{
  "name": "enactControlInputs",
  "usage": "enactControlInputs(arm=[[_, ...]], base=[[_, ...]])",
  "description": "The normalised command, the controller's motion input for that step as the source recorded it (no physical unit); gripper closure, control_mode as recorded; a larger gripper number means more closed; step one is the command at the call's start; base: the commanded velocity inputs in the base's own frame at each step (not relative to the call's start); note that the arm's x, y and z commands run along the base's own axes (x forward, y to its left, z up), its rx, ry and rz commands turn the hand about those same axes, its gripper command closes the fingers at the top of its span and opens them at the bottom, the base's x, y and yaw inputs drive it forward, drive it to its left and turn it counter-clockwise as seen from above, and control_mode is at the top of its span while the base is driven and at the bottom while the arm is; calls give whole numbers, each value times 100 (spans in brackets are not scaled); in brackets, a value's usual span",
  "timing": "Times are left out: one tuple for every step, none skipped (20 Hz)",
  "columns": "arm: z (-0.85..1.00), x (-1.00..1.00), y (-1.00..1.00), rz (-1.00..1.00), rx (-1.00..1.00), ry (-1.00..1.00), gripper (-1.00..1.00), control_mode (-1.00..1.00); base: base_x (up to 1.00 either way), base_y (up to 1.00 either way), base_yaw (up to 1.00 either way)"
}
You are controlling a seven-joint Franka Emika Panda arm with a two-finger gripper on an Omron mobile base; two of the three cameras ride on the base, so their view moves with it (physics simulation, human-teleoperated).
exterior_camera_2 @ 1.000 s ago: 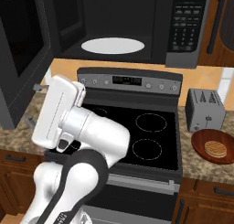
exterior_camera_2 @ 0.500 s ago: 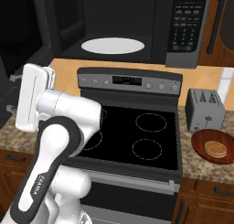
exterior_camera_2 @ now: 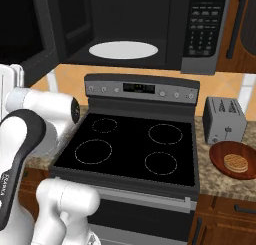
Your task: Open the microwave, place the bowl with waffle inside the microwave, then close the microwave door and turn it on.
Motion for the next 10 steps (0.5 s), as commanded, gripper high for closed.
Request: enactControlInputs(arm=[[0, 0, 47, -4, -6, 5, -100, -100], [0, 0, 38, -2, -5, 7, -100, -100], [0, 0, 18, -2, -7, 10, -100, -100], [-8, 0, 0, -3, -11, 14, -100, -100], [-8, 0, 0, -2, -10, 15, -100, -100], [-14, 0, -3, -3, -11, 16, -100, -100], [-18, 1, -20, -5, -11, 17, -100, -100], [-19, 5, -34, -7, -10, 18, -100, -100], [-22, 16, -55, -10, -9, 20, -100, -100], [-16, 22, -73, -11, -4, 19, -100, -100]], base=[[0, 0, 0], [0, 0, 0], [0, 0, 0], [0, 0, 0], [0, 0, 0], [0, 0, 0], [0, 0, 0], [0, 0, 0], [0, 0, 0], [0, 0, 0]])
